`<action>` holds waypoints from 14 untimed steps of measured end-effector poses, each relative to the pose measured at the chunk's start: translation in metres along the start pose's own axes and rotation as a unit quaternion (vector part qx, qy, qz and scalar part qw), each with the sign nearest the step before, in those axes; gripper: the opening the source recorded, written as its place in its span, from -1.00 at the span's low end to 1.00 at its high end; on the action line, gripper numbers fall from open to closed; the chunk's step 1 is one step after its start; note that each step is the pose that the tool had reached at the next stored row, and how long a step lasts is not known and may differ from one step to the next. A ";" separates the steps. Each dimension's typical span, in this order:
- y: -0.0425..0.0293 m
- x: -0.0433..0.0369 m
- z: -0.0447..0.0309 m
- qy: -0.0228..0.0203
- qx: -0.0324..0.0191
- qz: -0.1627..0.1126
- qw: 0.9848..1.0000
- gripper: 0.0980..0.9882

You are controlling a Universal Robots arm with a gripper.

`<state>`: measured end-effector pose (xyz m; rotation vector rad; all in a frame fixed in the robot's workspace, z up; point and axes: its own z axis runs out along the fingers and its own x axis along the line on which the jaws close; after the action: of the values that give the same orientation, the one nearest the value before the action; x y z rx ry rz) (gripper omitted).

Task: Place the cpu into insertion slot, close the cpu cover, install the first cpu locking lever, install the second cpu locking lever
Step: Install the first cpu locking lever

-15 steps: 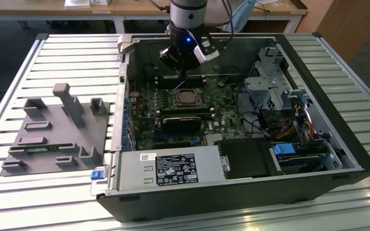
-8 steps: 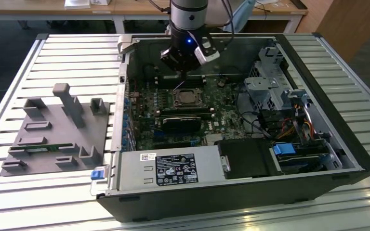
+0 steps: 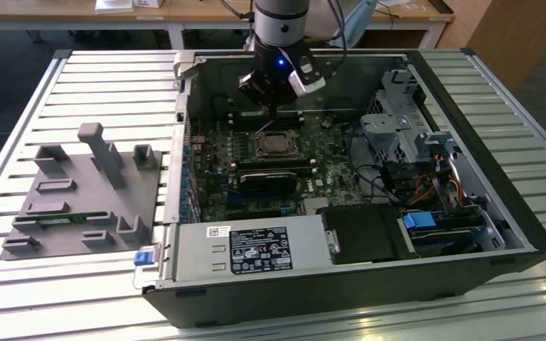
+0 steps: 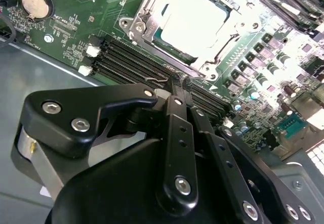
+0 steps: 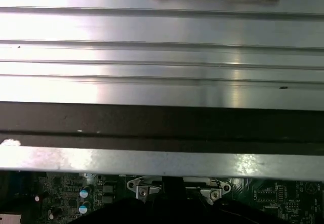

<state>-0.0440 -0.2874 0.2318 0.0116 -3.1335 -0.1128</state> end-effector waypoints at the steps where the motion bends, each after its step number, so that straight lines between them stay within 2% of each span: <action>1: 0.0000 -0.0004 0.0004 0.000 -0.002 0.000 1.000 -0.98; 14: -0.0003 -0.0084 0.0048 0.000 -0.003 0.000 1.000 -0.98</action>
<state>-0.0357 -0.2873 0.2270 0.0116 -3.1332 -0.1207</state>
